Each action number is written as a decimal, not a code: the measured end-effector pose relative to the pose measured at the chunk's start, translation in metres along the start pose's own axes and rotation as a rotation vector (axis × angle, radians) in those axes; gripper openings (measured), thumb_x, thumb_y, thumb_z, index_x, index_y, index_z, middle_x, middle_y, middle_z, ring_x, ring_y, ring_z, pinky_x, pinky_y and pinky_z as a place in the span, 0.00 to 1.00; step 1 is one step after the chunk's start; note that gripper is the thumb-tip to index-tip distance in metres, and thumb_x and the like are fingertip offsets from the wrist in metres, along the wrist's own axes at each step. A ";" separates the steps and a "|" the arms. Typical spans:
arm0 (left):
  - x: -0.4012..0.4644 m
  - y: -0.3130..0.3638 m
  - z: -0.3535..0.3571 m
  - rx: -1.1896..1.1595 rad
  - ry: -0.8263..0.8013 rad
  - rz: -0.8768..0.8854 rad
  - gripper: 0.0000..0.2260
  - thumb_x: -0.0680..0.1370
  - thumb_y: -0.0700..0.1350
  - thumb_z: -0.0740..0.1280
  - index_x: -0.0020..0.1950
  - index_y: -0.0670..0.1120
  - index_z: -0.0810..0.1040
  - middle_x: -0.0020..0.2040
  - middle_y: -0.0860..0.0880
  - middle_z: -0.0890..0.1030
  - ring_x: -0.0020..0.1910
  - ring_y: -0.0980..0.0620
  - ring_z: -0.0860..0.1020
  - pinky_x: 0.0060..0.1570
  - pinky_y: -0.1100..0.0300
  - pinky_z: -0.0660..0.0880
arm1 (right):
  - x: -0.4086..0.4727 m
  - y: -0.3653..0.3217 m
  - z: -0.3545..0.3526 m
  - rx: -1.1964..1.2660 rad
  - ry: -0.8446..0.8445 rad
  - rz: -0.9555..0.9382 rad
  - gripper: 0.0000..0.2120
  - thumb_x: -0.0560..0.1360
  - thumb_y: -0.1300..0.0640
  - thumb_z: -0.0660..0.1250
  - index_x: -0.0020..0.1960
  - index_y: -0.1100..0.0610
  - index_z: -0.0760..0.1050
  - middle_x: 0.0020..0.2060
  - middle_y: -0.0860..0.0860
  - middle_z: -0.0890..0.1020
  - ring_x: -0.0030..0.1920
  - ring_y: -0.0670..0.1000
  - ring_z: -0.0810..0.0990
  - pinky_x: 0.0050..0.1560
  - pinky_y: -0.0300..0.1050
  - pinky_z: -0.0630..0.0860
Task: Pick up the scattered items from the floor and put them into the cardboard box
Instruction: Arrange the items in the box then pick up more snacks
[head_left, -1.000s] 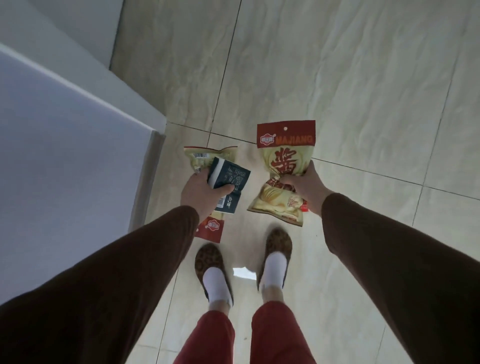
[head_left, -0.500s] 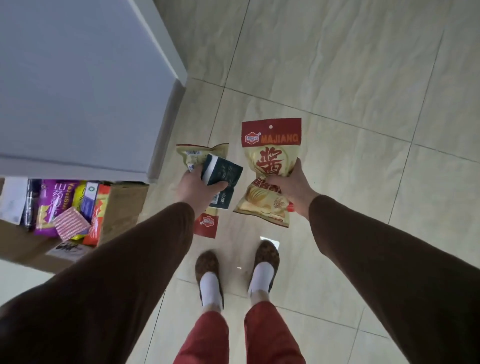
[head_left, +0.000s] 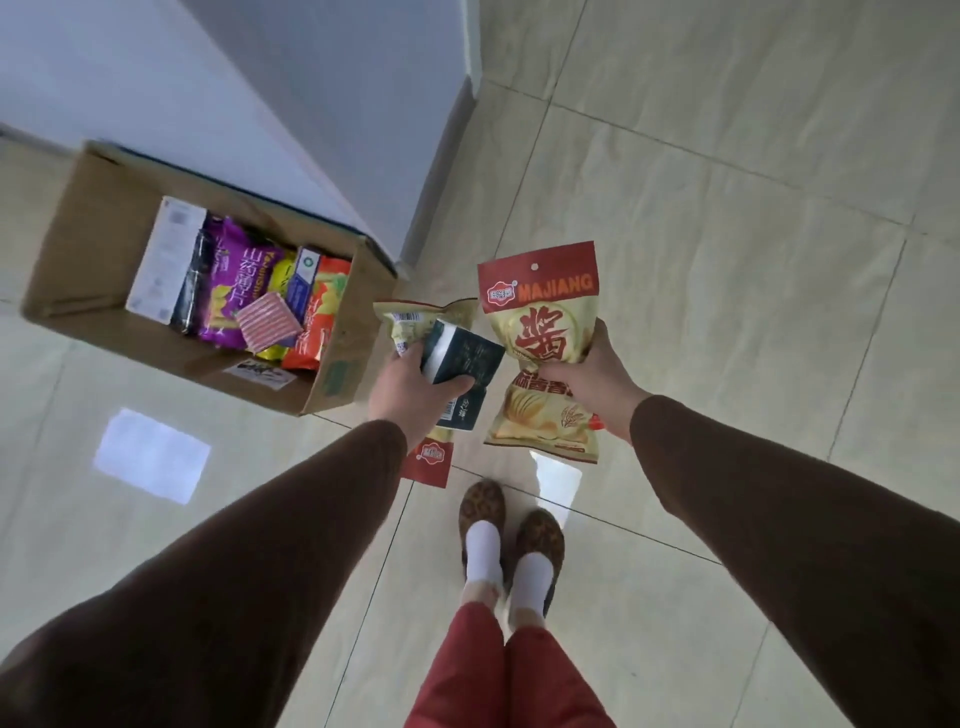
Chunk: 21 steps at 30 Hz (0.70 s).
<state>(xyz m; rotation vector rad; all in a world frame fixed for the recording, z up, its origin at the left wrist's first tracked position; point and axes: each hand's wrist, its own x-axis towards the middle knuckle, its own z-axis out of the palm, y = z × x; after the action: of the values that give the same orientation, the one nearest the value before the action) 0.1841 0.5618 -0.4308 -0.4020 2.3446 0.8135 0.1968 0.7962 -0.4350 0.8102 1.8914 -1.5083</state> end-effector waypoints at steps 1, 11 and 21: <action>-0.006 -0.013 -0.006 -0.006 0.013 -0.009 0.24 0.72 0.57 0.75 0.64 0.49 0.74 0.49 0.51 0.80 0.41 0.57 0.79 0.34 0.62 0.76 | -0.006 0.000 0.014 -0.004 -0.016 -0.008 0.37 0.71 0.58 0.77 0.73 0.50 0.60 0.56 0.47 0.79 0.55 0.47 0.80 0.45 0.42 0.78; -0.040 -0.142 -0.106 -0.046 0.132 -0.040 0.29 0.69 0.62 0.73 0.66 0.49 0.76 0.54 0.48 0.80 0.48 0.48 0.80 0.49 0.48 0.81 | -0.056 -0.027 0.160 -0.008 0.005 -0.058 0.37 0.71 0.59 0.76 0.73 0.49 0.59 0.53 0.45 0.78 0.53 0.45 0.80 0.43 0.39 0.76; -0.042 -0.262 -0.265 -0.074 0.126 0.003 0.32 0.67 0.64 0.73 0.66 0.48 0.75 0.54 0.48 0.78 0.48 0.48 0.79 0.50 0.47 0.82 | -0.104 -0.074 0.321 0.006 0.136 -0.028 0.38 0.71 0.59 0.77 0.74 0.51 0.59 0.54 0.47 0.79 0.56 0.51 0.81 0.53 0.49 0.79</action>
<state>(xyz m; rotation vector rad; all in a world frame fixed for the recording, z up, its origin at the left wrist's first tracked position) 0.2167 0.1953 -0.3586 -0.4944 2.4366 0.9015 0.2300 0.4581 -0.3713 0.9131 2.0041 -1.5105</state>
